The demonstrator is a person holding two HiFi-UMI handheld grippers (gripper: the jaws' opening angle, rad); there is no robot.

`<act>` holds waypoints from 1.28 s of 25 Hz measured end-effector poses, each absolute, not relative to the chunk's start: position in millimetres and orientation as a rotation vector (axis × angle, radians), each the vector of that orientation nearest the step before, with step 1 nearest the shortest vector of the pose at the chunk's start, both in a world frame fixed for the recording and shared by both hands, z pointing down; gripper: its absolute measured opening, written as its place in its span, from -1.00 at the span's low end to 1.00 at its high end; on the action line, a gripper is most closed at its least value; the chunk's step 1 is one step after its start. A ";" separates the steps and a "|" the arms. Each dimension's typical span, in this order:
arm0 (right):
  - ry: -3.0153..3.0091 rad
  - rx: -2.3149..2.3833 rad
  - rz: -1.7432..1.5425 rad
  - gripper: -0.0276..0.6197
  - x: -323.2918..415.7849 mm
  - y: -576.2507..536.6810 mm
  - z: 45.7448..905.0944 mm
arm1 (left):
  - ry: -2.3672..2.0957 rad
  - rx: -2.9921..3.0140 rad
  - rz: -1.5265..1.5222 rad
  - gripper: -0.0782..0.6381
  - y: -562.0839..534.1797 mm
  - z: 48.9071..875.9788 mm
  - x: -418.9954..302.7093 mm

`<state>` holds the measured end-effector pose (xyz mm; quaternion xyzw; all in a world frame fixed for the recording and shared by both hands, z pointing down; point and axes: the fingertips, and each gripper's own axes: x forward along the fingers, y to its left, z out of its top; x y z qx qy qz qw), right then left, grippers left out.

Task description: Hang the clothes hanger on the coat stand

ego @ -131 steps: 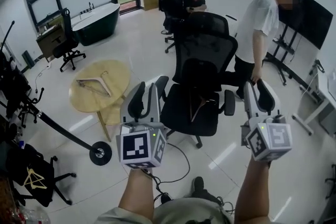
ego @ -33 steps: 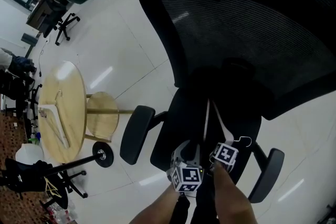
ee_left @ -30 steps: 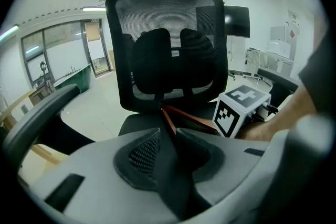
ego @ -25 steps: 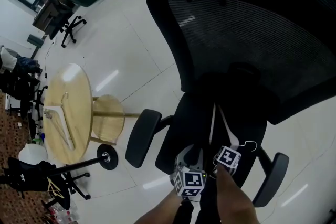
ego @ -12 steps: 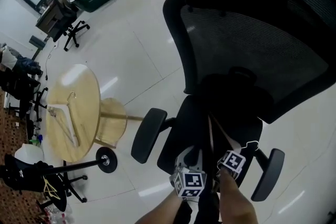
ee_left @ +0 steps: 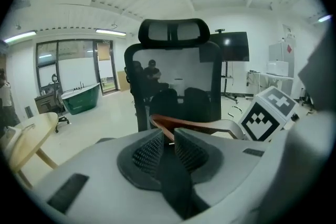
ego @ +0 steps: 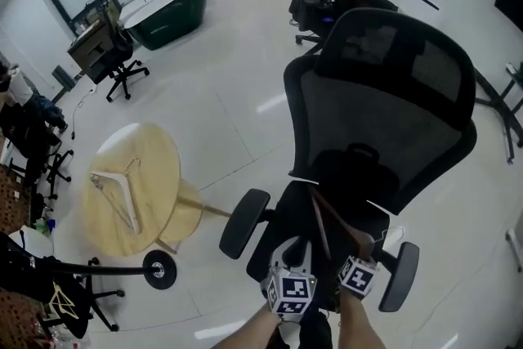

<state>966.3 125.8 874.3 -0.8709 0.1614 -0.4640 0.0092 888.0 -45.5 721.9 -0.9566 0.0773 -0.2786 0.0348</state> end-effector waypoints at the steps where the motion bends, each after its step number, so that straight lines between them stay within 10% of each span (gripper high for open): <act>1: 0.529 -2.750 -1.390 -0.67 961.5 128.8 848.2 | 0.243 -2.948 -0.833 -0.55 -45.5 703.2 877.1; 17: 1.170 -3.139 -0.693 -0.67 802.5 54.4 471.2 | 0.506 -3.046 -0.462 -0.55 -101.8 437.0 645.2; 32: 2.107 -2.786 -0.243 -0.67 725.4 -106.5 383.6 | 1.246 -2.896 -0.298 -0.55 -177.8 356.8 524.4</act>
